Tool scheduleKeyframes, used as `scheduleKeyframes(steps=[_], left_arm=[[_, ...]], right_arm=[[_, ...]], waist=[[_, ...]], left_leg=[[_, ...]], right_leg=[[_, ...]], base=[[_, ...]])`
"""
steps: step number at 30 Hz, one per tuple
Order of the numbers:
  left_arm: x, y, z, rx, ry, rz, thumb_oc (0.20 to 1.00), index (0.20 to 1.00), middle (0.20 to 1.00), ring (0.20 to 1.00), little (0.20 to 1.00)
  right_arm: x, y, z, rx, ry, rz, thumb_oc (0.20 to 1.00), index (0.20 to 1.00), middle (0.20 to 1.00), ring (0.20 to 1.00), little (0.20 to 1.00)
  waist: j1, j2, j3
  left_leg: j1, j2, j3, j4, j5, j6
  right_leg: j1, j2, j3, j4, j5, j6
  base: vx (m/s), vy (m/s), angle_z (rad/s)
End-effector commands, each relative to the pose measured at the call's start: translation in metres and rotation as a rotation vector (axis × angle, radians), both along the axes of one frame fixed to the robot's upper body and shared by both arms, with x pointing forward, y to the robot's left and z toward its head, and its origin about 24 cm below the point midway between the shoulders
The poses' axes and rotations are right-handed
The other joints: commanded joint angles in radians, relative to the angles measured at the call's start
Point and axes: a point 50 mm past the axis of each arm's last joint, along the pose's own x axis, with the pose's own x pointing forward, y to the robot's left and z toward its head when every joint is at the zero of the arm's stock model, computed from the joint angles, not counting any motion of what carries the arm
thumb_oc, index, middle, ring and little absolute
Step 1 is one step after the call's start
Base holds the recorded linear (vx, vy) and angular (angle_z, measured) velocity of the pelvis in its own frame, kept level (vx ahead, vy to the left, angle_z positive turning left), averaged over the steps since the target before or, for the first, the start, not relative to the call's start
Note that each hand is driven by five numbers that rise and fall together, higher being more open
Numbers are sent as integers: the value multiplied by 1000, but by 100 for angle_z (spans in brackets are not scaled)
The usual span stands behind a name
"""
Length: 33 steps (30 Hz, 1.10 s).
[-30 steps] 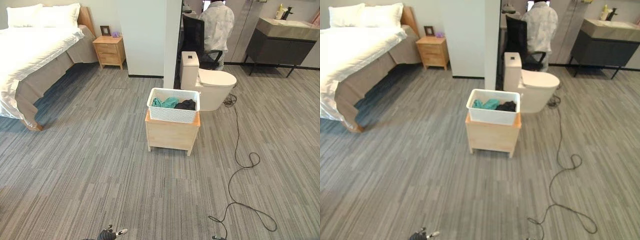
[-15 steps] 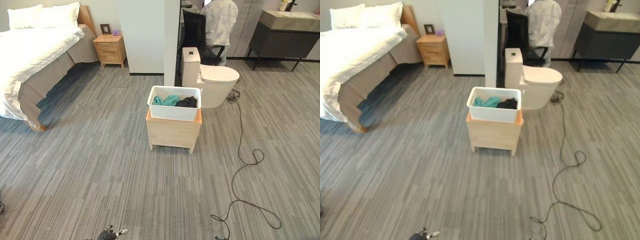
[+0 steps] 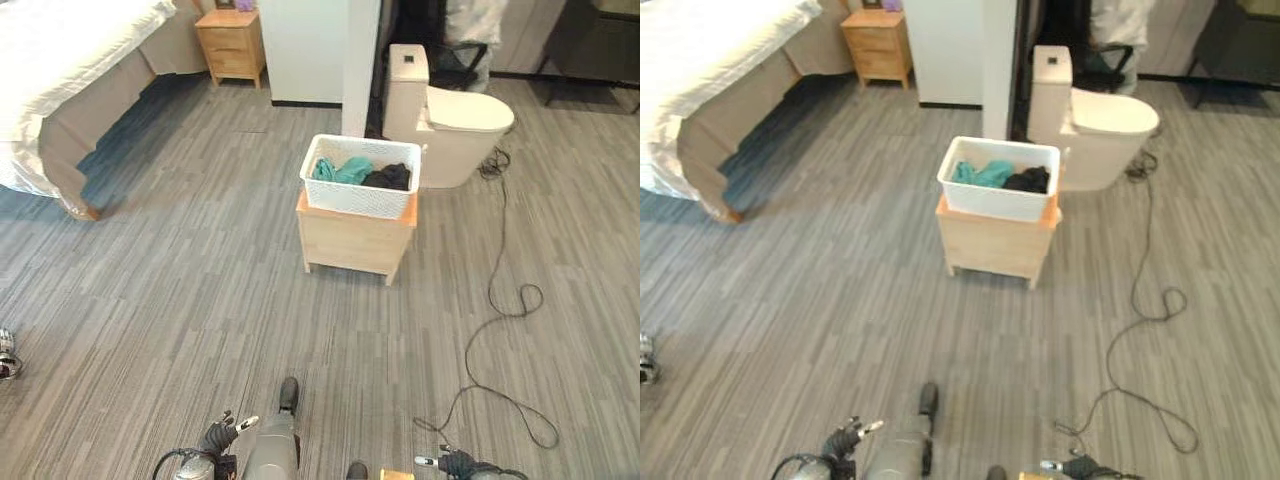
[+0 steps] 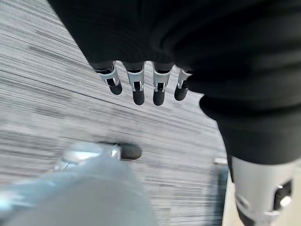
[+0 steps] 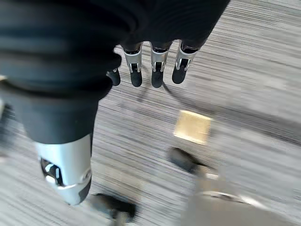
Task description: Grab the laundry basket,head to the washer,open it,put in the laundry and shut it.
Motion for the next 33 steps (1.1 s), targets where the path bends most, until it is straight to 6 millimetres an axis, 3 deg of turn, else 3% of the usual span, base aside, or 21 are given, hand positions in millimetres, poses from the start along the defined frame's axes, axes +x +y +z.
scheduleKeyframes(steps=[1,2,3,4,5,6,7,8,9,10,12,17,21,22,23,25,27,29,30,31,33], left_arm=[[15,8,10,9,-91,-36,1000,1000,1000,1000,1000],[11,10,8,25,-54,-61,1000,1000,1000,1000,1000],[11,10,8,24,-54,-61,1000,1000,1000,1000,1000],[6,11,5,36,-21,-80,1000,1000,1000,1000,1000],[3,11,4,40,-2,-84,1000,1000,1000,1000,1000],[3,11,4,40,-3,-84,1000,1000,1000,1000,1000],[1,12,2,53,15,-112,1000,1000,1000,1000,1000],[1,11,2,53,15,-112,1000,1000,1000,1000,1000],[0,14,2,67,29,-122,1000,1000,1000,1000,1000],[4,16,3,78,18,-121,1000,1000,1000,1000,1000],[11,17,6,85,-4,-111,1000,1000,1000,1000,1000],[17,11,6,78,-21,-130,1000,1000,1000,1000,1000],[16,6,5,67,-25,-141,1000,1000,1000,1000,1000],[16,6,5,66,-24,-141,1000,1000,1000,1000,1000],[17,2,5,56,-30,-123,1000,1000,1000,1000,1000],[22,1,7,42,-51,-86,1000,1000,1000,1000,1000],[29,0,10,34,-85,-47,1000,1000,1000,1000,1000],[42,-4,17,0,-157,-43,1000,1000,1000,1000,1000],[42,-4,17,0,-156,-43,1000,1000,1000,1000,1000],[48,-5,21,-12,-187,-51,1000,1000,1000,1000,1000],[59,-10,30,-22,-249,-90,1000,1000,1000,1000,1000]], right_arm=[[1,-6,2,-3,-18,-1,1000,1000,1000,1000,1000],[-6,-8,1,-10,15,-4,1000,1000,1000,1000,1000],[-6,-8,1,-10,15,-4,1000,1000,1000,1000,1000],[-10,-10,0,-13,31,-6,1000,1000,1000,1000,1000],[-10,-11,0,-19,33,-5,1000,1000,1000,1000,1000],[-10,-11,0,-19,33,-5,1000,1000,1000,1000,1000],[-10,-14,2,-21,21,-26,1000,1000,1000,1000,1000],[-10,-14,2,-21,21,-26,1000,1000,1000,1000,1000],[-10,-18,3,-20,10,-60,1000,1000,1000,1000,1000],[-12,-20,3,-24,5,-93,1000,1000,1000,1000,1000],[-17,-21,2,-20,11,-132,1000,1000,1000,1000,1000],[-40,-20,-2,-7,95,-139,1000,1000,1000,1000,1000],[-50,-17,-5,15,119,-139,1000,1000,1000,1000,1000],[-50,-17,-5,15,119,-139,1000,1000,1000,1000,1000],[-51,-18,-4,4,121,-132,1000,1000,1000,1000,1000],[-43,-20,-3,-10,89,-141,1000,1000,1000,1000,1000],[-31,-24,0,-30,53,-143,1000,1000,1000,1000,1000],[-34,-24,0,-21,74,-84,1000,1000,1000,1000,1000],[-34,-24,0,-21,75,-84,1000,1000,1000,1000,1000],[-37,-25,0,-28,88,-61,1000,1000,1000,1000,1000],[-36,-29,1,-49,95,-27,1000,1000,1000,1000,1000]], waist=[[56,-55,-32],[52,-56,-24],[53,-55,-26],[30,-27,-16],[11,-2,-8],[11,-1,-9],[-29,19,1],[-30,20,0],[-53,22,9],[-72,16,14],[-84,0,15],[-99,-19,-1],[-104,-27,-36],[-105,-27,-36],[-111,-14,-49],[-106,-19,-34],[-100,-32,-9],[-84,-53,-6],[-84,-53,-4],[-75,-51,-3],[-55,-20,4]], left_leg=[[-71,-54,-9,114,-35,48],[-14,-94,1,104,-80,94],[-16,-93,0,103,-79,94],[68,-95,6,71,-108,124],[136,-87,6,32,-114,134],[135,-86,5,31,-113,134],[216,-81,-4,-12,-121,131],[216,-79,-6,-13,-120,130],[279,-77,-5,-38,-147,121],[325,-82,-14,-48,-178,108],[351,-95,-29,-32,-216,98],[424,-89,-48,-12,-271,72],[474,-65,-66,-23,-300,50],[475,-64,-66,-23,-301,50],[478,-2,-76,51,-261,-1],[379,15,-84,271,-184,-26],[290,12,-92,411,-136,-21],[227,31,-61,262,-165,-10],[231,31,-60,259,-165,-10],[216,28,-54,159,-163,-8],[175,28,-62,-19,-74,-11]], right_leg=[[29,-138,49,266,49,130],[-64,-171,62,509,245,156],[-66,-170,62,508,246,156],[-154,-192,40,678,311,159],[-225,-209,11,734,296,149],[-226,-208,10,734,297,148],[-268,-208,-44,607,216,123],[-267,-206,-47,604,218,122],[-296,-203,-70,443,200,127],[-316,-202,-63,248,232,146],[-329,-213,-27,121,279,175],[-318,-242,-12,48,360,208],[-273,-228,-3,39,333,194],[-272,-227,-4,39,332,194],[-263,-182,-8,91,279,160],[-232,-159,-16,94,250,122],[-196,-135,-4,69,228,94],[-159,-137,-9,34,195,91],[-156,-136,-9,34,194,91],[-151,-133,-16,32,182,93],[-139,-110,-18,41,159,91]], base=[[397,298,-14],[255,199,-9],[529,380,13],[430,290,41],[430,289,36],[418,160,18],[259,51,18],[516,26,30],[484,-94,32],[598,-138,22],[345,-120,15],[325,-157,45],[257,-171,19],[370,-393,-9],[289,-357,0],[181,-353,31],[79,-227,11],[192,-130,-37],[173,-37,-6],[119,40,9],[168,84,11]])
